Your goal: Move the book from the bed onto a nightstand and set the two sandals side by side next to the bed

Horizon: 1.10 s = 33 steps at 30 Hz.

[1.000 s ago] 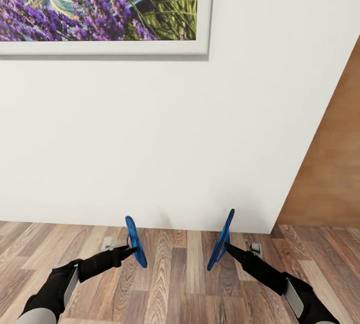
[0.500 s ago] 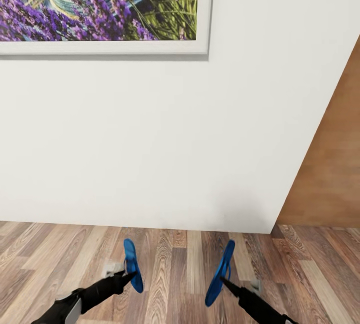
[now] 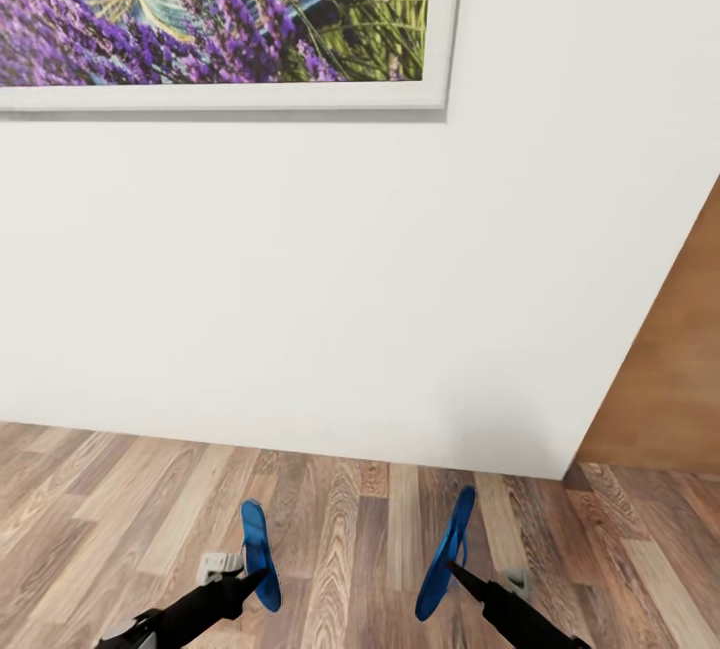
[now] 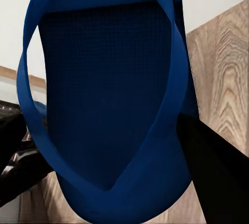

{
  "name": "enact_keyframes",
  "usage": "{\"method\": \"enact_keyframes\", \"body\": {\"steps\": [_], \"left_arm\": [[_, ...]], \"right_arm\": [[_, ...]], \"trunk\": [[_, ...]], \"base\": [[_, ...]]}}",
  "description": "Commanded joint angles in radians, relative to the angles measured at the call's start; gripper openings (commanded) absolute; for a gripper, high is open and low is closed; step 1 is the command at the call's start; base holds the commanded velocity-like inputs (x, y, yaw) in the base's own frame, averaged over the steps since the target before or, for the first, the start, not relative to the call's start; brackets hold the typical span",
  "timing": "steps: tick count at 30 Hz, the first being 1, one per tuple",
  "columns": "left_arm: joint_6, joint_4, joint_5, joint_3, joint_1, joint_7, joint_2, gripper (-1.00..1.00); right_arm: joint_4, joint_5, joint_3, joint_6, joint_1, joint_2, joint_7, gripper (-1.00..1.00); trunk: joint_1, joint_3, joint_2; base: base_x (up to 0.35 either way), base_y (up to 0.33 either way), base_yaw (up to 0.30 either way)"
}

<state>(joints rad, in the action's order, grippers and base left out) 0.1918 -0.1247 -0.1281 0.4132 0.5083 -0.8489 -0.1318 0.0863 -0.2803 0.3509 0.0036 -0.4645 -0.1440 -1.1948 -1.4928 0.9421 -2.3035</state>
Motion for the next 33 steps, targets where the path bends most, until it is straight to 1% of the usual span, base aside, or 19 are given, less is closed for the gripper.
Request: {"method": "enact_keyframes", "body": {"steps": [1, 27, 31, 33], "left_arm": [[0.006, 0.004, -0.01, 0.009, 0.001, -0.001, 0.001, -1.0], [0.006, 0.014, -0.01, 0.007, 0.001, -0.001, 0.004, -1.0], [0.006, 0.014, -0.01, 0.007, 0.001, -0.001, 0.004, -1.0], [0.006, 0.017, -0.01, 0.007, 0.001, -0.001, 0.004, -1.0]], "right_arm": [[0.0, -0.003, -0.001, 0.0, 0.0, -0.001, -0.003, -1.0], [-0.001, -0.003, -0.003, -0.001, 0.0, -0.003, 0.002, -1.0], [-0.001, -0.003, -0.003, -0.001, 0.0, -0.003, 0.068, -1.0], [0.0, -0.003, -0.003, -0.001, 0.0, -0.003, 0.083, -1.0]], "trunk": [[0.0, 0.001, 0.0], [0.0, 0.001, 0.0], [0.0, 0.001, 0.0], [0.0, 0.001, 0.0]], "base": [[0.0, 0.0, 0.294], [0.0, 0.0, 0.297], [0.0, 0.0, 0.297], [0.0, 0.0, 0.297]]}}
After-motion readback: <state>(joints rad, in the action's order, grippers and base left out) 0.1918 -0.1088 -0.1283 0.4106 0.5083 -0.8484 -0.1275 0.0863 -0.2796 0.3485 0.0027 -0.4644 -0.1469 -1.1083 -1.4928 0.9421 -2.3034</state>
